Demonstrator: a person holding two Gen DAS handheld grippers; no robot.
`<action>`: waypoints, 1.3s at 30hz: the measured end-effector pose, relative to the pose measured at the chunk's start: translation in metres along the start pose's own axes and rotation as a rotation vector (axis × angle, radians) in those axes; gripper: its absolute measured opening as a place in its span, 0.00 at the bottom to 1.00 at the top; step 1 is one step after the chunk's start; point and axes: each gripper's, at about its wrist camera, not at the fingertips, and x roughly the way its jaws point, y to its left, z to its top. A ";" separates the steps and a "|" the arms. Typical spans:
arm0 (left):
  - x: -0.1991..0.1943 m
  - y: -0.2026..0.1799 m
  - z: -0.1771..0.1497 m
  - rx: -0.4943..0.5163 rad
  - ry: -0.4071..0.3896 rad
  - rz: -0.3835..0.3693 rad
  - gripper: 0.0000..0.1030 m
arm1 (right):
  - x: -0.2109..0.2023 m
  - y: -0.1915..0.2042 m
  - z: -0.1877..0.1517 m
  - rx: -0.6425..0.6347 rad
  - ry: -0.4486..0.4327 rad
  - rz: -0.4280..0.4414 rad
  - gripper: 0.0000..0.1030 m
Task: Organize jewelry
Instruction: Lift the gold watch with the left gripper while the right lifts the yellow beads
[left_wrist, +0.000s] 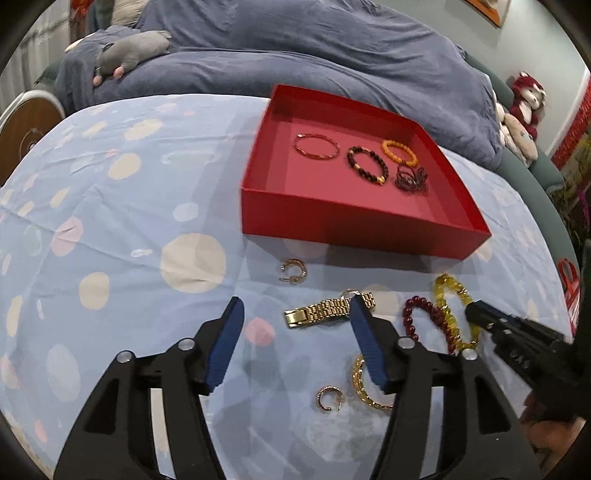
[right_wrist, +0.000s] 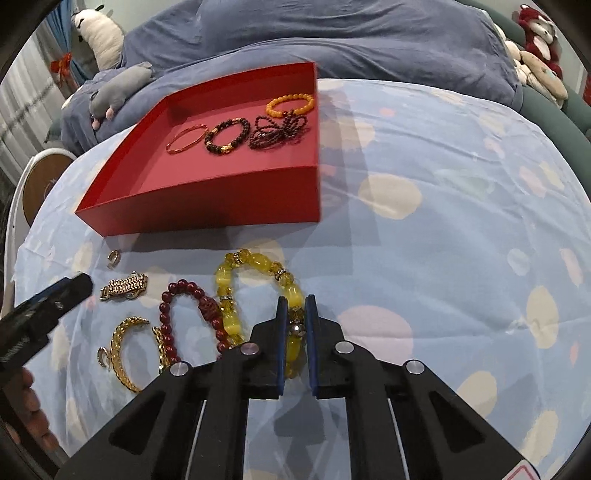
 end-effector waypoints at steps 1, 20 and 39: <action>0.003 -0.002 0.000 0.016 0.003 -0.003 0.57 | -0.003 -0.003 -0.001 0.015 -0.003 0.005 0.09; 0.028 -0.026 -0.008 0.306 -0.024 -0.131 0.26 | -0.017 -0.008 -0.009 0.094 0.005 0.071 0.09; -0.015 -0.032 0.002 0.158 0.025 -0.245 0.11 | -0.070 0.003 0.027 0.046 -0.118 0.125 0.09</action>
